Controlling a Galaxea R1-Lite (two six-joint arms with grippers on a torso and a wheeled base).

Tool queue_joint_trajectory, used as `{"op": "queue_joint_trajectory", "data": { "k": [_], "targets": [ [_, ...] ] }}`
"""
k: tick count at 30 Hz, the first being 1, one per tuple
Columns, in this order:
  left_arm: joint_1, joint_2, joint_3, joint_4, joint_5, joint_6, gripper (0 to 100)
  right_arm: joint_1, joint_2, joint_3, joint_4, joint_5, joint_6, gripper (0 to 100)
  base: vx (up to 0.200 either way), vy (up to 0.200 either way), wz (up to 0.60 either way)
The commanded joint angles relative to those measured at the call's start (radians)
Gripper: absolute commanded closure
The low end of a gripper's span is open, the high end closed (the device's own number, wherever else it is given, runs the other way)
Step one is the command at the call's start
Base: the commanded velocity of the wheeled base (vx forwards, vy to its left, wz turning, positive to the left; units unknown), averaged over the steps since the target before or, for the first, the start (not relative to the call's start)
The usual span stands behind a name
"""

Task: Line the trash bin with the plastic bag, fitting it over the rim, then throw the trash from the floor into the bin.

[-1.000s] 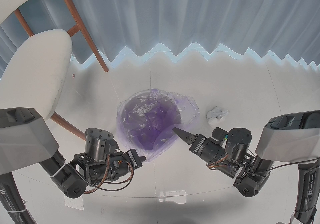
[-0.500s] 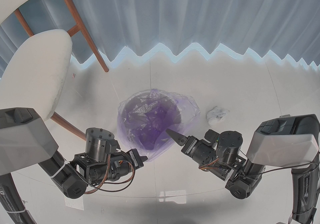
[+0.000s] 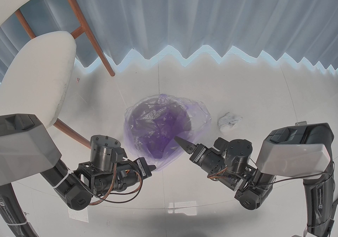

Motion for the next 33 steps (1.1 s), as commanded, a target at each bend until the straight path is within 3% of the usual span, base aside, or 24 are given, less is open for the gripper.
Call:
{"op": "queue_joint_trajectory", "data": {
  "k": [1, 4, 5, 23, 33],
  "targets": [
    [0.000, 0.000, 0.001, 0.000, 0.000, 0.001, 100, -0.003, 0.000, -0.006, -0.018, 0.000, 0.000, 0, 0.000, 0.000, 0.00],
    [-0.001, 0.002, 0.003, 0.000, 0.000, 0.001, 100, -0.003, 0.003, -0.015, -0.018, -0.001, 0.000, 0, 0.000, 0.000, 0.00],
    [-0.003, 0.002, 0.003, 0.000, 0.000, 0.001, 100, -0.003, 0.005, -0.015, -0.018, -0.001, 0.000, 100, 0.000, 0.000, 0.00],
    [0.003, 0.010, 0.014, 0.002, 0.000, 0.006, 100, -0.011, 0.011, 0.022, -0.016, -0.001, -0.006, 100, 0.000, 0.000, 0.00],
    [0.008, 0.103, 0.011, 0.000, -0.001, 0.007, 100, -0.011, 0.049, 0.069, -0.015, 0.005, -0.008, 100, 0.000, 0.000, 0.00]
  ]
}}
